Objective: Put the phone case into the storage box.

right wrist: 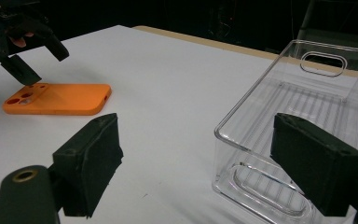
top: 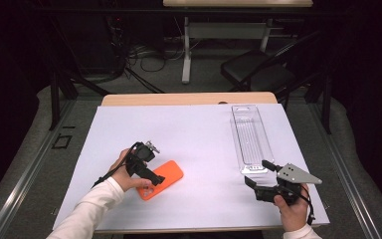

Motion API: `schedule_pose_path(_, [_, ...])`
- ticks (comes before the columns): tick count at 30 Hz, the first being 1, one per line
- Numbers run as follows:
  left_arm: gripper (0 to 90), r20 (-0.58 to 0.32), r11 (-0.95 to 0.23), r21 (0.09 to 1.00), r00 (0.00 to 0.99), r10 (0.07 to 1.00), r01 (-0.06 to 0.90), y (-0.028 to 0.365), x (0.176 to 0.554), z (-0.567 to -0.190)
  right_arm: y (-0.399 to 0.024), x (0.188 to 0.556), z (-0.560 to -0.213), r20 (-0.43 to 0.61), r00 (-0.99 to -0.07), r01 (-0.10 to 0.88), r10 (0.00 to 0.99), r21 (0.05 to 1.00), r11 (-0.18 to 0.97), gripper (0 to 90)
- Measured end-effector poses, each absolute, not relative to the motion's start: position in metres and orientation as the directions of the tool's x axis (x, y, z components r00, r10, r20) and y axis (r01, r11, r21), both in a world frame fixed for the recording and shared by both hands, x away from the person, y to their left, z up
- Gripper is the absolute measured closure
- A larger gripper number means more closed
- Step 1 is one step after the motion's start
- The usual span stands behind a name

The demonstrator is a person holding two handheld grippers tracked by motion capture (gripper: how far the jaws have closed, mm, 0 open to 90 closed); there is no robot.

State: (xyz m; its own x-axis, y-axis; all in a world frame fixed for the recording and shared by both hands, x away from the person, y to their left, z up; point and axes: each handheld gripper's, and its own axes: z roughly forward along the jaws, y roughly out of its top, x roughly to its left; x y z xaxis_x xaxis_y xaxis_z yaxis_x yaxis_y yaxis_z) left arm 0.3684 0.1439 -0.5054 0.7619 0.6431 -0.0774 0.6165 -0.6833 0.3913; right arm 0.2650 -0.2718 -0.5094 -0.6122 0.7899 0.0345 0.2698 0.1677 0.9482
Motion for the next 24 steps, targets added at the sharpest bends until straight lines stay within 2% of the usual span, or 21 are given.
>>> schedule_pose_path(7, [0.7,-0.126,-0.673,0.361,0.749,0.651,0.646,0.140,0.371,-0.512,-0.272,0.265,-0.509,0.034,-0.613,0.271,0.789,0.947,0.170,15.6])
schedule_pose_path(24, [0.7,-0.069,-0.751,0.288,0.795,0.602,0.594,0.126,0.372,-0.527,-0.273,0.265,-0.509,0.032,-0.613,0.270,0.789,0.947,0.171,15.6])
